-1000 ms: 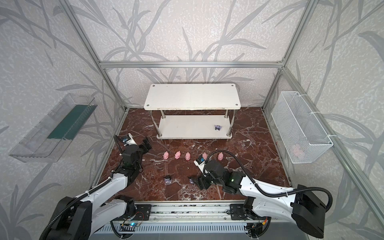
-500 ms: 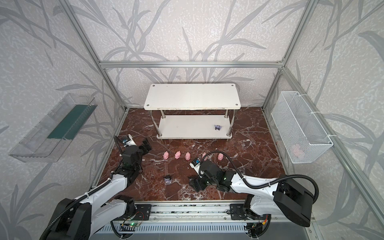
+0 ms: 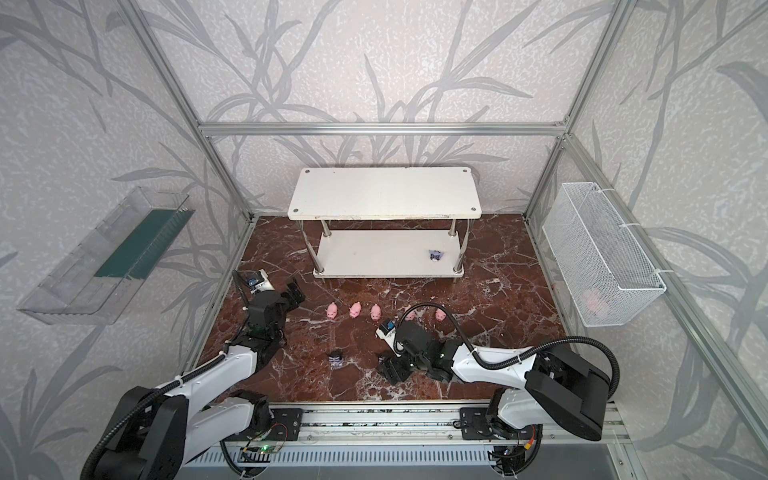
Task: Place and organize the plastic toys onto the shelf
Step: 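Move the right gripper back over the next purple figure, then lower the right gripper and close it on the black-and-purple figure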
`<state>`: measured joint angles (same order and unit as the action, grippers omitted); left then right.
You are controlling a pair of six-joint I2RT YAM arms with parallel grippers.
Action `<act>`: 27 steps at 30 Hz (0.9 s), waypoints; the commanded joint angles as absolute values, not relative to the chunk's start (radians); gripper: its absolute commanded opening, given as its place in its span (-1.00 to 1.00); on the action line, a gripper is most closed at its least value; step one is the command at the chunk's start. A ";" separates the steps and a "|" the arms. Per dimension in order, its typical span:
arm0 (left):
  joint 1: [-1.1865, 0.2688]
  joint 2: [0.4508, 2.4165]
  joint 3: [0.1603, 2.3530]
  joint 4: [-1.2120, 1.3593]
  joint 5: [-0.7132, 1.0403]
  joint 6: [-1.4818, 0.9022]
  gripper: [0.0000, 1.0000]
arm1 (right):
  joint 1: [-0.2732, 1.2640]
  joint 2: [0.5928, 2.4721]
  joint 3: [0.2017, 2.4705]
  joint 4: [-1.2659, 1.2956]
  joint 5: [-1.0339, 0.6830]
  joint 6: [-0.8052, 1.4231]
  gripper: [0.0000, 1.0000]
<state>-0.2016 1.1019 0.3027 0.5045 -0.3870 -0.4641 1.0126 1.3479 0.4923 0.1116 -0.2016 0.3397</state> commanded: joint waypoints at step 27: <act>-0.196 1.172 0.296 0.578 -0.397 -0.477 0.87 | 1.017 1.399 0.551 0.117 -0.201 0.341 0.02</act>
